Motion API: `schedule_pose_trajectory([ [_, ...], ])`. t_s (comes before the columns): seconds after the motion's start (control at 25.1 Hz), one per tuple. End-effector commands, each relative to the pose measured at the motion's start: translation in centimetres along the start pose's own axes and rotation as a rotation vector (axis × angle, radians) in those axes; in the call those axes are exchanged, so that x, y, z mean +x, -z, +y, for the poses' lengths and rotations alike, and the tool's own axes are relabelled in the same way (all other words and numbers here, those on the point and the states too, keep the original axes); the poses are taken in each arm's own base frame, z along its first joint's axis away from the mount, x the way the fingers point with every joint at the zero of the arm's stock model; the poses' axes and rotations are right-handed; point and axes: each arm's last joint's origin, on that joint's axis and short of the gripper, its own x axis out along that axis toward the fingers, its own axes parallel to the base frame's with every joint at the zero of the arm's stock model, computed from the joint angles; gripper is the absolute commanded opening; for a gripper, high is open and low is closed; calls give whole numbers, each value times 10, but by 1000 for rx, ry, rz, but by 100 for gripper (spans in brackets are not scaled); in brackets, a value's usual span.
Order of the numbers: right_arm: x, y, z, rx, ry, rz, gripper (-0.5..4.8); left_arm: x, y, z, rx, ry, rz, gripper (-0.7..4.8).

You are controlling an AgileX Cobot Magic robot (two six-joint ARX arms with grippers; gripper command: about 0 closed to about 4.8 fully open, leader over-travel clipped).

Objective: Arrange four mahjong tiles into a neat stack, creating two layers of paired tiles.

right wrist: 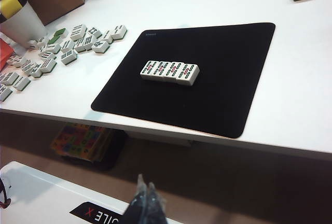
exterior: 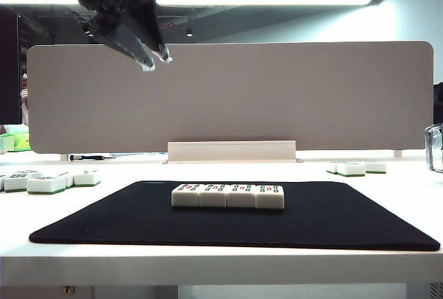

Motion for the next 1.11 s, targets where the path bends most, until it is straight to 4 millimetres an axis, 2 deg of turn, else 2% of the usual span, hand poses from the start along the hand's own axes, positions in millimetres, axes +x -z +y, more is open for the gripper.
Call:
schedule_pose_trajectory([
  [0.04,-2,1,1,-14,-2,-19,-1,9,-3,-6,110,-21,110,221],
  [0.32,-2,1,1,-14,-2,-19,-1,43,-4,-22,339,10,216,224],
  [0.4,-2,1,1,-14,-2,-19,-1,53,-3,-26,348,32,229,224],
  [0.52,-2,1,1,-14,-2,-19,-1,70,1,-30,318,161,221,224],
  [0.64,-2,1,1,-14,-2,-19,-1,77,2,-29,320,168,226,224],
  [0.84,-2,1,1,-33,-2,-19,-1,87,12,-30,541,105,369,224],
  [1.03,-2,1,1,-48,-1,-18,-1,96,20,-32,615,148,424,227],
  [1.11,-2,1,1,-47,-2,-17,-1,100,24,-36,668,186,457,267],
])
